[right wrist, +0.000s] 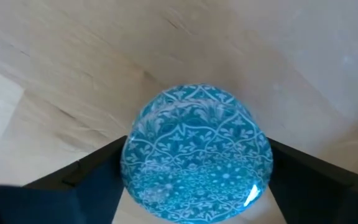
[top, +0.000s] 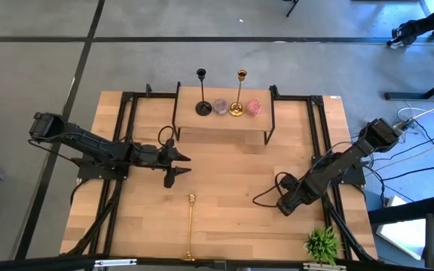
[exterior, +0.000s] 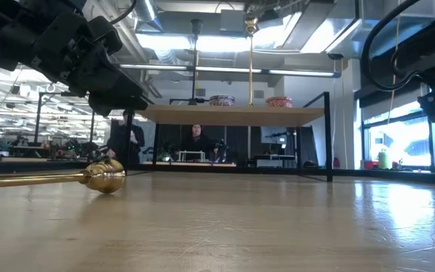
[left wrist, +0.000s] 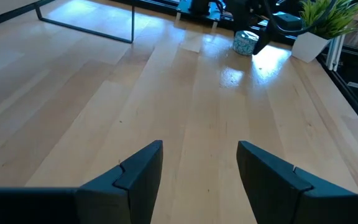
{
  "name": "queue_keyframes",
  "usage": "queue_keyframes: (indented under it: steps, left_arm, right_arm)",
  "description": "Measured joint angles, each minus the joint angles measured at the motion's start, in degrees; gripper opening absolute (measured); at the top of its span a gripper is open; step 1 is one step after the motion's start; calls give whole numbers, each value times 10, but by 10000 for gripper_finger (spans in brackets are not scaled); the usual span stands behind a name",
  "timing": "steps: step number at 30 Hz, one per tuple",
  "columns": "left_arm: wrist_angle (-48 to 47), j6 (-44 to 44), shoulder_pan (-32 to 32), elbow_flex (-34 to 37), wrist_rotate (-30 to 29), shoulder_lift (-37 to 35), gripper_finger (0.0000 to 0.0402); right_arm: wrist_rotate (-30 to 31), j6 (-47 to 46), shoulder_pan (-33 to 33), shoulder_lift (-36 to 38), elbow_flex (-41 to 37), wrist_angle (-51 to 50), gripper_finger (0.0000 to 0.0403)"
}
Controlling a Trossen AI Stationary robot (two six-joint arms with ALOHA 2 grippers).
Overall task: Pick & Place candle stick holders
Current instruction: Put the blue scented candle on the shelf
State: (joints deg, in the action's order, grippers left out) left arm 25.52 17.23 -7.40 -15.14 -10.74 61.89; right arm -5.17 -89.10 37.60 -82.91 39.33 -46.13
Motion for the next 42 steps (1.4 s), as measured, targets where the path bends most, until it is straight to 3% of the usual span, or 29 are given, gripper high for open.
queue_keyframes:
  steps: [7,17,26,34,42]
  left_arm:
    - [0,0,0,0,0,0,203]
    - [0,13,0,0,-1,0,203]
    - [9,60,0,0,9,0,203]
    - [75,116,8,0,75,0,203]
    - [90,225,43,0,213,5,203]
  right_arm:
    - [-5,0,0,0,0,-2,294]
    - [-8,21,-16,0,35,-12,304]
    - [48,110,-46,0,118,-80,301]
    - [121,250,-95,0,195,-93,301]
    - [162,375,-141,0,260,-87,301]
